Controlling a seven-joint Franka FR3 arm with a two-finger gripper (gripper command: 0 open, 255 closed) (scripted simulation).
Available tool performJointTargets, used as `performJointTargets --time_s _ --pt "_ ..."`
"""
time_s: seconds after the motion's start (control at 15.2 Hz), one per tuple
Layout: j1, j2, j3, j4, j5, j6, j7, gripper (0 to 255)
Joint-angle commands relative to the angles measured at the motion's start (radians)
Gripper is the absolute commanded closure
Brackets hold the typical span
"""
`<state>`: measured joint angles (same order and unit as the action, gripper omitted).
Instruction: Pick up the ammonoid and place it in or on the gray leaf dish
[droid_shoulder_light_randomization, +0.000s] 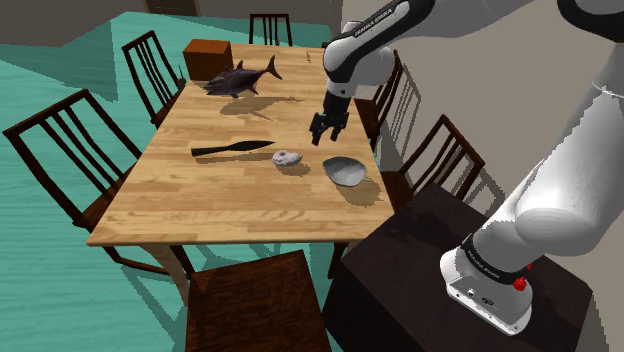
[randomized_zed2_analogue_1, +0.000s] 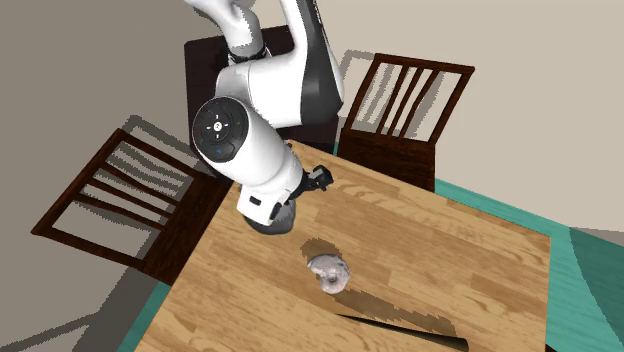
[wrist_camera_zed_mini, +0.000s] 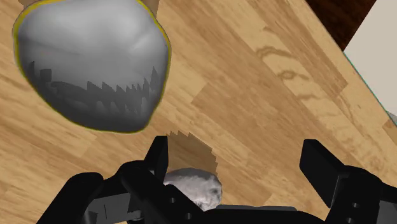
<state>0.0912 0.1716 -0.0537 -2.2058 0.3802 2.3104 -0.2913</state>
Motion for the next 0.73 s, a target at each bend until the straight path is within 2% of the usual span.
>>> performJointTargets --time_s 0.0,0.59,0.66 --pt "-0.003 0.088 0.008 0.062 0.026 0.026 -0.032 0" --pt "-0.014 0.437 0.06 0.368 0.083 0.081 -0.102 0" --pt "-0.014 0.441 0.06 0.372 0.083 0.081 -0.102 0"
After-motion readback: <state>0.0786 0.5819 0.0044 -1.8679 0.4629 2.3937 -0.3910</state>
